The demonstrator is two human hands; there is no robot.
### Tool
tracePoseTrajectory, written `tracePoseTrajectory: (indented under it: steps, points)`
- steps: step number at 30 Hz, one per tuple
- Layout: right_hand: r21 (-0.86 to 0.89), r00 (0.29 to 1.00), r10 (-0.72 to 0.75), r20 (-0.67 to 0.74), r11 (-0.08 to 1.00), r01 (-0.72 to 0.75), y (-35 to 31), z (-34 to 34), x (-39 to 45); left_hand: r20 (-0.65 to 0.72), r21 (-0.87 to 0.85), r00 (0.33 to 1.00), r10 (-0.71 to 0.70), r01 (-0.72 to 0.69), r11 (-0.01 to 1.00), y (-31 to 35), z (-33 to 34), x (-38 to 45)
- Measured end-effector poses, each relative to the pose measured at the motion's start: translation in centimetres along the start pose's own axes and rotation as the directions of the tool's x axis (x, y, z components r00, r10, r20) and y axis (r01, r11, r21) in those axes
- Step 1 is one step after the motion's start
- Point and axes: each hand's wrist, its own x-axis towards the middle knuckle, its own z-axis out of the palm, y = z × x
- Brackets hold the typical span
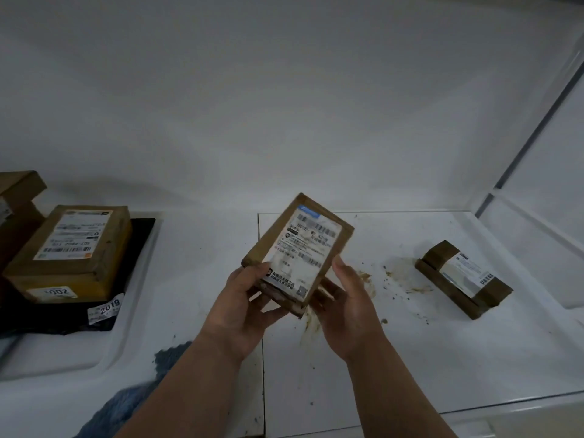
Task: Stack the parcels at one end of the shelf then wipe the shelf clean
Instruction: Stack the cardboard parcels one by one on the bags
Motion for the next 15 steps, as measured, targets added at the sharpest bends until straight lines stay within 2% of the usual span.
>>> tracePoseTrajectory:
  steps: [3,5,15]
  points:
    - [-0.166,0.993,0.080,0.090,0.984,-0.064,0.6,0.1,-0.4,-0.012,-0.059,1.000,0.015,-0.015,0.998,-0.8,0.1,0.2]
    - [-0.219,0.990,0.076,0.121,0.975,-0.048,0.6,0.2,-0.5,0.001,-0.057,1.000,0.030,-0.030,0.998,-1.1,0.1,0.3]
    - [-0.205,0.989,0.005,0.146,0.978,0.026,-0.5,-0.1,-0.5,0.027,-0.025,0.998,0.062,-0.061,0.998,-1.7,0.2,0.2]
